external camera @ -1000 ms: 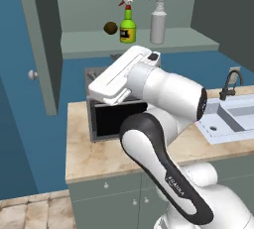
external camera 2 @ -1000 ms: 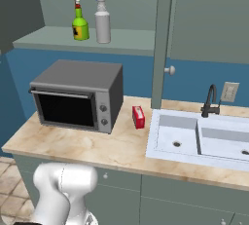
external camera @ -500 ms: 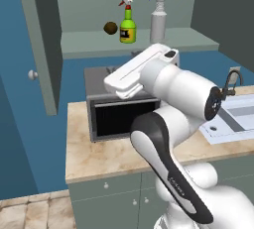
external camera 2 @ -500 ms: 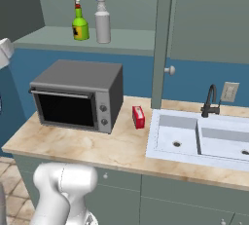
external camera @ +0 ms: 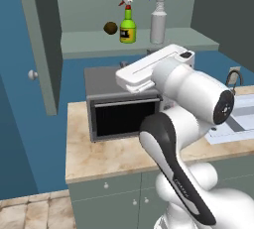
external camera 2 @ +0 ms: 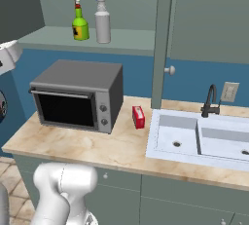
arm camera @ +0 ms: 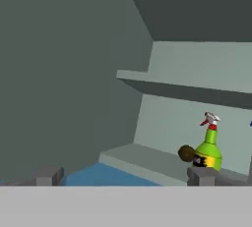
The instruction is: Pick the spray and spray from the cabinet and place them on the counter.
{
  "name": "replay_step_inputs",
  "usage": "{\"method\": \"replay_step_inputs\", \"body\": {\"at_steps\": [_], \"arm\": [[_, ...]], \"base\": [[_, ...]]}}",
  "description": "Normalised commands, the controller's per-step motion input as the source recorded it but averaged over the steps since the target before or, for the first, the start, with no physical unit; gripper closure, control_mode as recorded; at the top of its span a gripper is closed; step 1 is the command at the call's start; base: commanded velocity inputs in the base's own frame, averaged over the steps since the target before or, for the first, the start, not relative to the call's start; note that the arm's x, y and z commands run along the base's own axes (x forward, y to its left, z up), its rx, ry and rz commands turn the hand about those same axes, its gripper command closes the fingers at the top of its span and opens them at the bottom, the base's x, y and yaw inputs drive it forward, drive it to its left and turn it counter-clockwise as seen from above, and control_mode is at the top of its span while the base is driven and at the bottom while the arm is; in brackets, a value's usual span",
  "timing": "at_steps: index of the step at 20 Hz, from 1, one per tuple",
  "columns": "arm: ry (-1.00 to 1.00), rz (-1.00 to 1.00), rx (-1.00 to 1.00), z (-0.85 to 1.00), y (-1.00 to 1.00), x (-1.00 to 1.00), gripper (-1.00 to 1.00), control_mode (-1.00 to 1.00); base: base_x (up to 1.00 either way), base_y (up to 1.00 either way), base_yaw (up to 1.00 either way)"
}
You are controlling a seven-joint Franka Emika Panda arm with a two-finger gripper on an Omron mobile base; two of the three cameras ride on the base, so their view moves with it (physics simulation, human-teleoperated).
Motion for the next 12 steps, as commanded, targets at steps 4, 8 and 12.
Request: {"method": "replay_step_inputs", "body": {"at_steps": [4, 8, 12], "arm": [[0.00, -0.04, 0.15, 0.00, -0.25, 0.00, -1.00, -1.00], [0.00, -0.04, 0.13, 0.05, -0.23, 0.00, -1.00, -1.00], [0.00, -0.04, 0.12, 0.17, -0.27, 0.00, -1.00, -1.00]], "base": [[0.00, 0.00, 0.00], [0.00, 0.00, 0.00], [0.00, 0.00, 0.00]]}}
